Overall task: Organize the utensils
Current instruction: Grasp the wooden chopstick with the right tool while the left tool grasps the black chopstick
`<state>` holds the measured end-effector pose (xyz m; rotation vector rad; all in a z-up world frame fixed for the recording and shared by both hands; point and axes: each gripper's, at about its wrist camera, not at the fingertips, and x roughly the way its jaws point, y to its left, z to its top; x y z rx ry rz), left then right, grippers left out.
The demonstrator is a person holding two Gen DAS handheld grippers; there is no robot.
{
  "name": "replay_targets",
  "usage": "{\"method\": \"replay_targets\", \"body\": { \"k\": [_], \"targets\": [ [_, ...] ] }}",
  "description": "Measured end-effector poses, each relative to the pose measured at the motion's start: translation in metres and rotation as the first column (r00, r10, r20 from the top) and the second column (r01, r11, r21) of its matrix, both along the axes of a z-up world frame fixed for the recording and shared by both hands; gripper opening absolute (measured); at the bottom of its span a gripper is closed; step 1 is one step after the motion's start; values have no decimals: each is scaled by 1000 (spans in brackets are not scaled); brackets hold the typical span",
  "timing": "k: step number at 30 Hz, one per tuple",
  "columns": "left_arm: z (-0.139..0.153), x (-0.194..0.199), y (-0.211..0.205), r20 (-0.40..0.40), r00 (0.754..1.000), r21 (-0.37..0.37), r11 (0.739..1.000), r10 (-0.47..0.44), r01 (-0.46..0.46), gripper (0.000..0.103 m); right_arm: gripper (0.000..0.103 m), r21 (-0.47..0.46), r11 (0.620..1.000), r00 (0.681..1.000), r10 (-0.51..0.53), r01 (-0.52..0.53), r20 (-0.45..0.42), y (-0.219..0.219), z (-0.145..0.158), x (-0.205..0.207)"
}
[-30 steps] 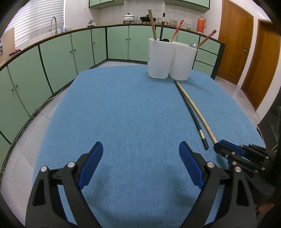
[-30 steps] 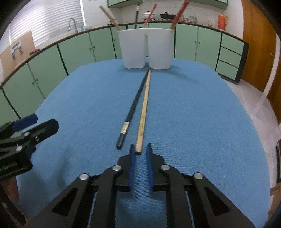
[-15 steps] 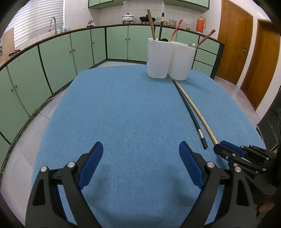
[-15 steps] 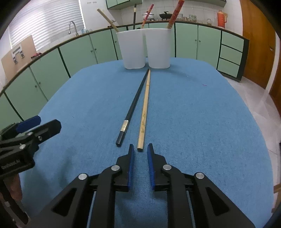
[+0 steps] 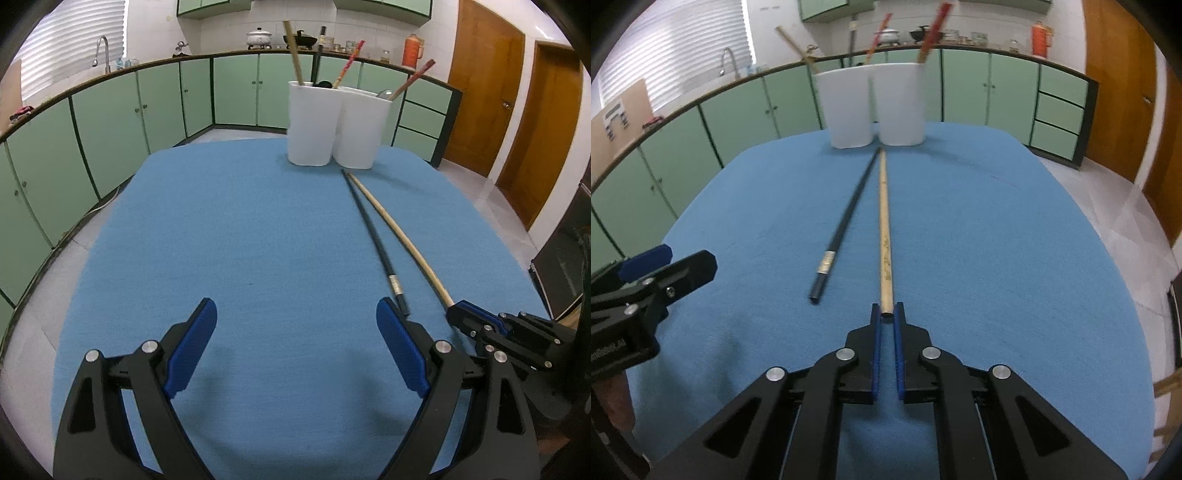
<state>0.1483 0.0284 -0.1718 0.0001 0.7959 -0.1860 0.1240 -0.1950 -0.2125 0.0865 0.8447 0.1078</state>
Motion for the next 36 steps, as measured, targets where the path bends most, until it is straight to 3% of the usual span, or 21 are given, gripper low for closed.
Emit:
{"method": "replay_targets", "body": {
  "k": [9, 14, 22, 27, 36],
  "targets": [
    [-12, -1, -42, -48, 997, -45, 997, -59, 57, 70, 6, 53, 997, 998, -65, 64, 17, -33, 5, -8],
    [-28, 6, -59, -84, 993, -28, 997, -80, 78, 50, 6, 81, 995, 998, -62, 60, 25, -40, 4, -8],
    [-39, 15, -69, -103, 991, -35, 996, -83, 79, 43, 6, 107, 994, 999, -36, 34, 11, -41, -2, -11],
    [-40, 22, -71, -108, 991, -35, 996, -82, 79, 6, 6, 110, 994, 1000, -26, 26, 5, -39, -3, -9],
    [-39, 17, -60, -106, 992, -40, 997, -75, 71, 6, 7, 100, 995, 1000, -13, 12, 14, -37, -4, -7]
  ]
}}
